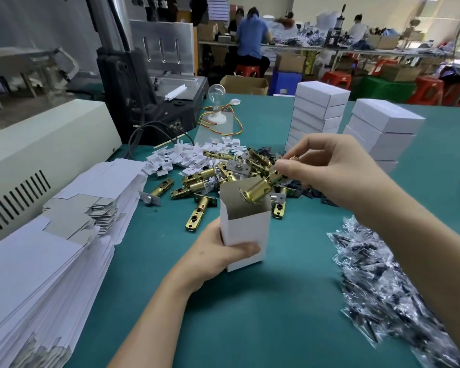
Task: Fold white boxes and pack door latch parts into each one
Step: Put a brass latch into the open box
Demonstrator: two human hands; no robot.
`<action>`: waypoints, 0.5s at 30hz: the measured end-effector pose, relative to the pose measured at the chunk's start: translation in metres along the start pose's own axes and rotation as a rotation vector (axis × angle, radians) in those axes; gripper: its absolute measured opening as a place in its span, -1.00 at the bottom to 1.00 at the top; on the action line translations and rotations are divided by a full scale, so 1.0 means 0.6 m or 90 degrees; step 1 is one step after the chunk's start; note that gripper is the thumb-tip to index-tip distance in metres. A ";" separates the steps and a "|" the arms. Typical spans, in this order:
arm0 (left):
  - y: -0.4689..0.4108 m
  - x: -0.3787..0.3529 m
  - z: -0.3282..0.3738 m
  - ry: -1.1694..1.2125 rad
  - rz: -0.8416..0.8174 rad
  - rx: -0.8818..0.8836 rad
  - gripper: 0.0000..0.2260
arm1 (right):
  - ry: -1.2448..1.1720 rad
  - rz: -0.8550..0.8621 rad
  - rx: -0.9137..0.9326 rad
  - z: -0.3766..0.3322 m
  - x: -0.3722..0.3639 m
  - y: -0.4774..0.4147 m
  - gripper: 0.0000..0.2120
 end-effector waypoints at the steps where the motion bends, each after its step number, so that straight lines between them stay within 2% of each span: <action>1: 0.000 0.000 0.000 0.002 -0.003 -0.001 -0.53 | 0.045 0.010 0.023 -0.002 -0.005 0.001 -0.82; 5: 0.002 -0.005 0.004 -0.002 -0.015 -0.018 -0.61 | 0.259 0.044 0.128 -0.024 -0.026 0.010 -0.79; 11: 0.004 -0.010 0.007 -0.025 -0.039 -0.017 -0.65 | 0.646 0.009 0.216 -0.066 -0.065 0.020 -0.54; 15: 0.004 -0.008 0.006 -0.021 -0.051 -0.020 -0.68 | 0.700 -0.047 0.220 -0.076 -0.087 0.028 -0.57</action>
Point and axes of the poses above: each hand's wrist, its own y-axis away from the middle knuckle, its own x-axis out of the back of the hand, z = x × y, the point moved 3 cm from there along -y, towards the middle knuckle, and after that the axes turned 14 degrees about y, right-handed, at the moved point
